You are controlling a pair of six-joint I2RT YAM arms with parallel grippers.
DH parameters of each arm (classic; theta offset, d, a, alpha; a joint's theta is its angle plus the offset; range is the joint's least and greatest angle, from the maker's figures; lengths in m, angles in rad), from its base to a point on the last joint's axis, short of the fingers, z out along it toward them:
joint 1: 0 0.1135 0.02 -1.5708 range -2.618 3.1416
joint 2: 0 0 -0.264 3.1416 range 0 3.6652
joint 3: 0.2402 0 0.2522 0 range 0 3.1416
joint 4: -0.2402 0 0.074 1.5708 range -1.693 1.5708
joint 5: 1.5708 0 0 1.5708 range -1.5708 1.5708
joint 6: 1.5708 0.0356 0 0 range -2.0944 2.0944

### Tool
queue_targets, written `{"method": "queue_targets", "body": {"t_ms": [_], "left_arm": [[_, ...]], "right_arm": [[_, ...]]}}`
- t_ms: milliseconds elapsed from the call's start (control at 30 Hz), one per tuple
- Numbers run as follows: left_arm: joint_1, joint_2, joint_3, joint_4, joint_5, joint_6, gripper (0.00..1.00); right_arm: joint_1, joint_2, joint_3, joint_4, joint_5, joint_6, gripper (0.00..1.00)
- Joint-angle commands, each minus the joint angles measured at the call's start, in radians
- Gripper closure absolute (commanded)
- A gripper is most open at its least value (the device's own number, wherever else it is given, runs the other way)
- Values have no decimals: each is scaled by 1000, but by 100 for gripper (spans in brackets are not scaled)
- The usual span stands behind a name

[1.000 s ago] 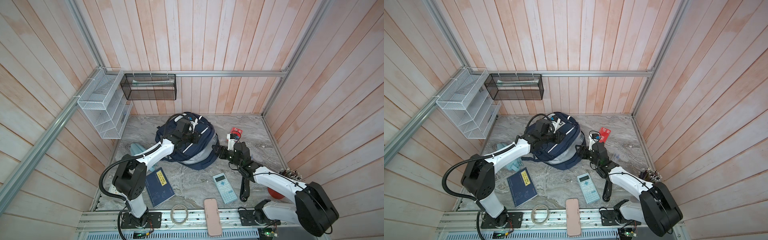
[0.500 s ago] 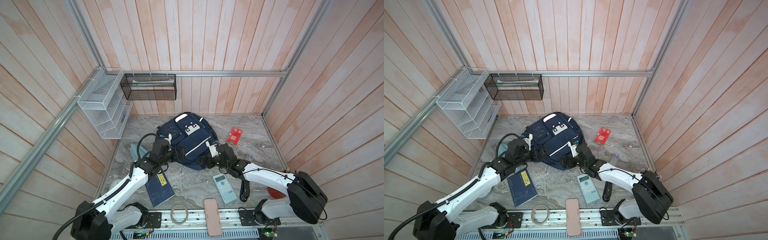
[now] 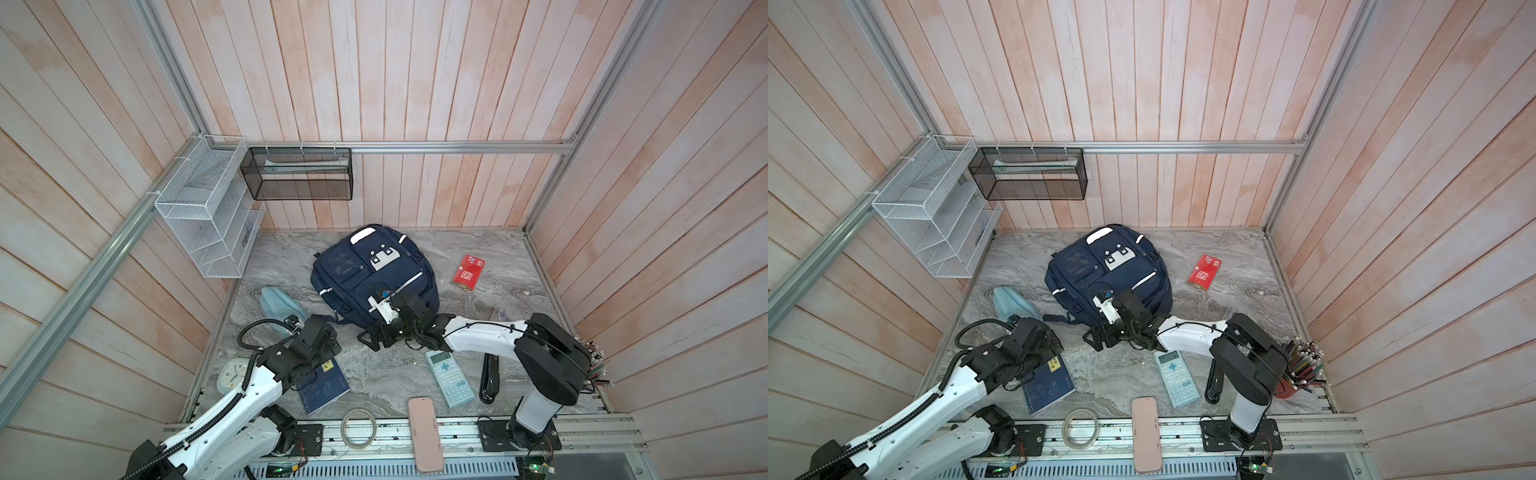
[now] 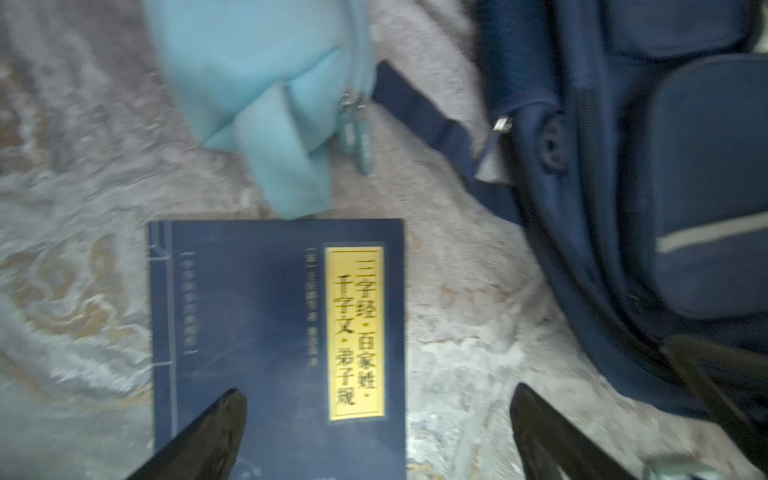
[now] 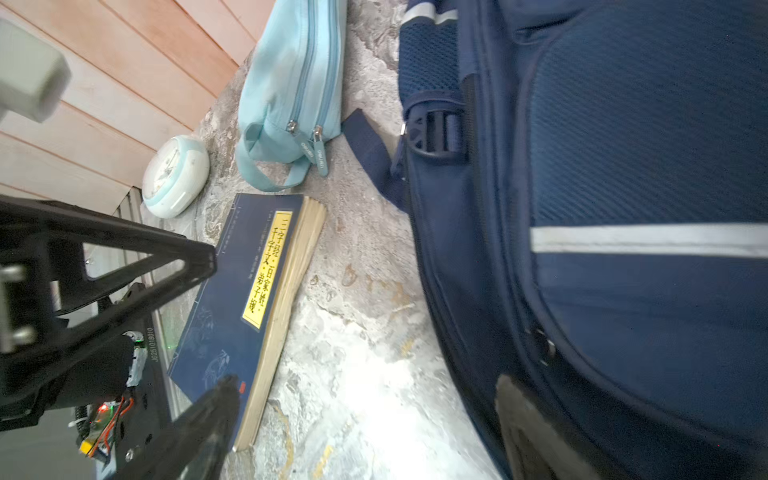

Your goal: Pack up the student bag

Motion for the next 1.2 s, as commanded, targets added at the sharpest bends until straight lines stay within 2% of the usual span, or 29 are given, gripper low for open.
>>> {"method": "queue_targets", "body": {"t_ms": [0,167,333,433,500,600,800,900,1000,1167], "left_arm": [[-1,10,-31,-153,-109,-179,0],[62,-90,-170,4,-18,-186,0],[86,-123,-209,1,-28,-195,0],[88,-96,-208,47,-25,-162,0],[98,-69,-231,127,26,-141,1],[111,-43,-230,171,57,-131,6],[111,-112,-312,330,168,-138,14],[112,-110,-302,338,175,-132,15],[111,-109,-276,313,161,-113,15],[111,-97,-275,326,171,-110,15]], "right_arm": [[26,56,41,15,-63,-5,6],[38,116,69,39,-124,13,6],[54,166,98,34,-158,12,8],[70,217,146,0,-190,2,12],[79,252,177,-14,-202,7,16],[84,298,218,-29,-220,30,21],[87,386,289,-35,-271,50,29],[87,418,317,-38,-294,63,35],[88,421,308,-11,-293,93,44],[87,408,307,-30,-245,114,80]]}}
